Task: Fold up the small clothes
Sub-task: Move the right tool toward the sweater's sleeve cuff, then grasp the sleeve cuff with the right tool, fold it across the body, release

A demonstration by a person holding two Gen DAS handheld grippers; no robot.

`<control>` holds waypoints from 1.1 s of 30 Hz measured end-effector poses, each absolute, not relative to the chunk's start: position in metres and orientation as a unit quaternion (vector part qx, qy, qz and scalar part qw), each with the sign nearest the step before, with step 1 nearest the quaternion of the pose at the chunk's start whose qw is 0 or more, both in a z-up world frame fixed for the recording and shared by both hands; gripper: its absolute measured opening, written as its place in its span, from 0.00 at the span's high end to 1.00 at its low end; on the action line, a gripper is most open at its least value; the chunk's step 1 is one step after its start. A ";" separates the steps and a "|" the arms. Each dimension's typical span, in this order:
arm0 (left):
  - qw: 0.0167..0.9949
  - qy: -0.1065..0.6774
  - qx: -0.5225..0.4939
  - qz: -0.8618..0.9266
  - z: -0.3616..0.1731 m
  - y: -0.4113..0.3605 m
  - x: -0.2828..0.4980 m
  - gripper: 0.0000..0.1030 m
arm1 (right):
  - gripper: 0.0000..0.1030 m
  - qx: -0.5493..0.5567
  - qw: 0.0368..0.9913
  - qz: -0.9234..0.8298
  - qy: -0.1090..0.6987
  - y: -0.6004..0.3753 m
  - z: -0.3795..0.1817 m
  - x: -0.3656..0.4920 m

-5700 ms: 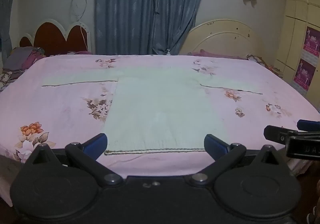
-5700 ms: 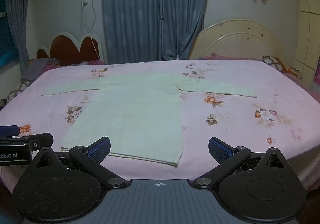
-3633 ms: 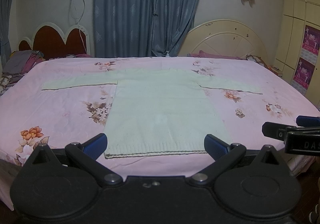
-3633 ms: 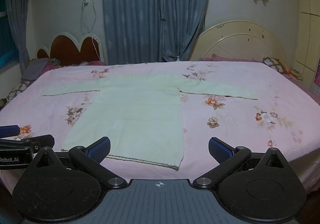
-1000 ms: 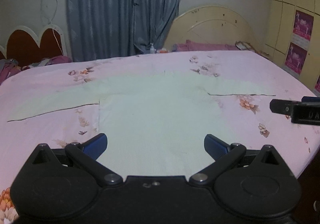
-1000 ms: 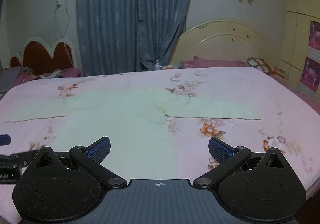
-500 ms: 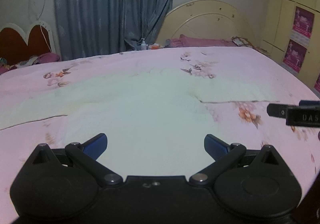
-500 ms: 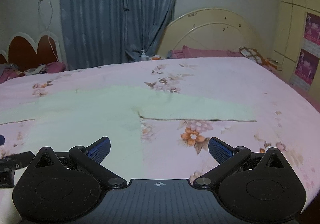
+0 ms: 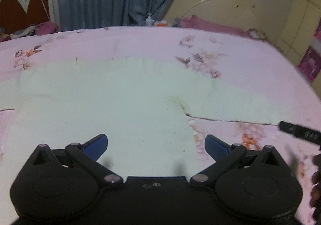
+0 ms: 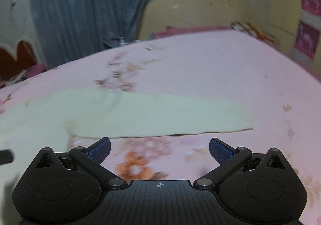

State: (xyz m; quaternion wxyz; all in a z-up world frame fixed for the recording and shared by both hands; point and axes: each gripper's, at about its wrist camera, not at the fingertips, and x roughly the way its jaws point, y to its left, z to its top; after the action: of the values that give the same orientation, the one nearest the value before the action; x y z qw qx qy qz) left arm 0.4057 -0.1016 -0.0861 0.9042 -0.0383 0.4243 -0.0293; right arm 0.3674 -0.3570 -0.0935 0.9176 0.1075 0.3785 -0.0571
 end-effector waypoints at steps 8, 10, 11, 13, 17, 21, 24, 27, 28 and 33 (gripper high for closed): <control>0.891 0.452 -0.034 -0.028 -0.103 -0.119 0.428 0.00 | 0.38 0.225 0.892 -0.115 0.375 -0.457 -0.137 0.382; 0.890 0.454 -0.037 -0.031 -0.103 -0.121 0.431 0.00 | 0.47 0.262 0.880 -0.119 0.377 -0.473 -0.146 0.385; 0.889 0.455 -0.037 -0.034 -0.103 -0.122 0.433 0.00 | 0.47 0.275 0.877 -0.119 0.375 -0.480 -0.149 0.387; 0.890 0.454 -0.034 -0.035 -0.102 -0.123 0.435 0.00 | 0.47 0.285 0.876 -0.119 0.371 -0.485 -0.149 0.389; 0.891 0.452 -0.038 -0.030 -0.099 -0.119 0.441 0.00 | 0.53 0.311 0.872 -0.122 0.358 -0.493 -0.151 0.391; 0.894 0.445 -0.044 -0.012 -0.093 -0.101 0.439 0.00 | 0.93 0.317 0.869 -0.152 0.348 -0.507 -0.157 0.393; 0.891 0.451 -0.057 0.012 -0.092 -0.074 0.439 0.00 | 0.97 0.291 0.879 -0.154 0.345 -0.510 -0.156 0.403; 0.881 0.469 -0.059 0.030 -0.099 -0.041 0.438 0.00 | 0.97 0.259 0.886 -0.155 0.353 -0.498 -0.146 0.416; 0.880 0.470 -0.061 0.034 -0.100 -0.030 0.436 0.00 | 0.97 0.251 0.891 -0.147 0.347 -0.490 -0.138 0.419; 0.883 0.459 -0.080 0.055 -0.105 0.037 0.430 0.01 | 0.97 0.208 0.918 -0.061 0.331 -0.404 -0.099 0.432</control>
State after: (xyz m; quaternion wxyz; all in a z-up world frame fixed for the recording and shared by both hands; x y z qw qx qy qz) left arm 0.4303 0.0366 -0.1049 0.8829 -0.0797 0.4595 0.0549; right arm 0.4319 -0.4045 -0.0990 0.9184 0.2084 0.3308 -0.0612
